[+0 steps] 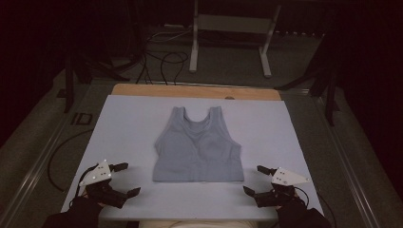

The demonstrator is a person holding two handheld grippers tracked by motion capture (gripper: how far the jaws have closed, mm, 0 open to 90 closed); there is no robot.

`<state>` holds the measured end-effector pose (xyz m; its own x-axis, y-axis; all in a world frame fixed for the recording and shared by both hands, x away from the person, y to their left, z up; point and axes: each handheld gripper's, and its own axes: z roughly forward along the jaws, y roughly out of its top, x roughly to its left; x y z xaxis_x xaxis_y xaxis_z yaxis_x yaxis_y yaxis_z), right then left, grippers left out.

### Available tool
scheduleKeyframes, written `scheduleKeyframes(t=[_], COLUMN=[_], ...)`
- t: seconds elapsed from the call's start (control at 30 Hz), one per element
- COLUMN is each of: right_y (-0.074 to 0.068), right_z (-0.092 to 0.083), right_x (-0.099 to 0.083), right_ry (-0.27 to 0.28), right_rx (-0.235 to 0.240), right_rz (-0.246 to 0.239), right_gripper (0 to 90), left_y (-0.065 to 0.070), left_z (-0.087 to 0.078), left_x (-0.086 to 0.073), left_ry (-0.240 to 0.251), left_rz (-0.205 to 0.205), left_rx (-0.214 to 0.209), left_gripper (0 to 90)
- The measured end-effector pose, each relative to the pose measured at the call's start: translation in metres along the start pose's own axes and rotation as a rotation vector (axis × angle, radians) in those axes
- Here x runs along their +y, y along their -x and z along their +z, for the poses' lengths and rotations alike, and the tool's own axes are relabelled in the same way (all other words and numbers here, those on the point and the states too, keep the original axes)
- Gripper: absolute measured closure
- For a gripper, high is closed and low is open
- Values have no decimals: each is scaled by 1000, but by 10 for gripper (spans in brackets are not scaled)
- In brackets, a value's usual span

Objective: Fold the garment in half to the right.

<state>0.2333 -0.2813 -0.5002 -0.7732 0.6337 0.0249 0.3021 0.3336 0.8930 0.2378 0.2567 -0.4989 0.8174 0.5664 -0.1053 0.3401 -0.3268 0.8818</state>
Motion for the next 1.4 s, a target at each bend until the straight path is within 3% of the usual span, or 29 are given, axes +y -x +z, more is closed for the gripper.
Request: scheduleKeyframes(t=[0.3, 0.57, 0.8, 0.9, 1.17, 1.4], right_y=[-1, -5, -3, 0, 13, 22], right_z=[-1, -3, -4, -3, 7, 20], right_x=[4, 19, 51, 68, 118, 141], right_ry=[-20, 15, 48, 72, 126, 131], right_rx=[8, 26, 33, 28, 39, 48], right_rz=[1, 11, -32, -52, -100, -120], right_gripper=[85, 85, 85, 84, 85, 85], left_y=[4, 7, 10, 11, 11, 11], left_z=[-2, -8, -9, -8, -4, -1], left_x=[9, 21, 39, 48, 63, 74], left_ry=[-9, -1, -21, -8, -21, -38], left_rz=[25, 42, 68, 68, 78, 89], left_rx=[-13, -16, -12, -23, -44, -45], left_gripper=[1, 1, 1, 1, 1, 1])
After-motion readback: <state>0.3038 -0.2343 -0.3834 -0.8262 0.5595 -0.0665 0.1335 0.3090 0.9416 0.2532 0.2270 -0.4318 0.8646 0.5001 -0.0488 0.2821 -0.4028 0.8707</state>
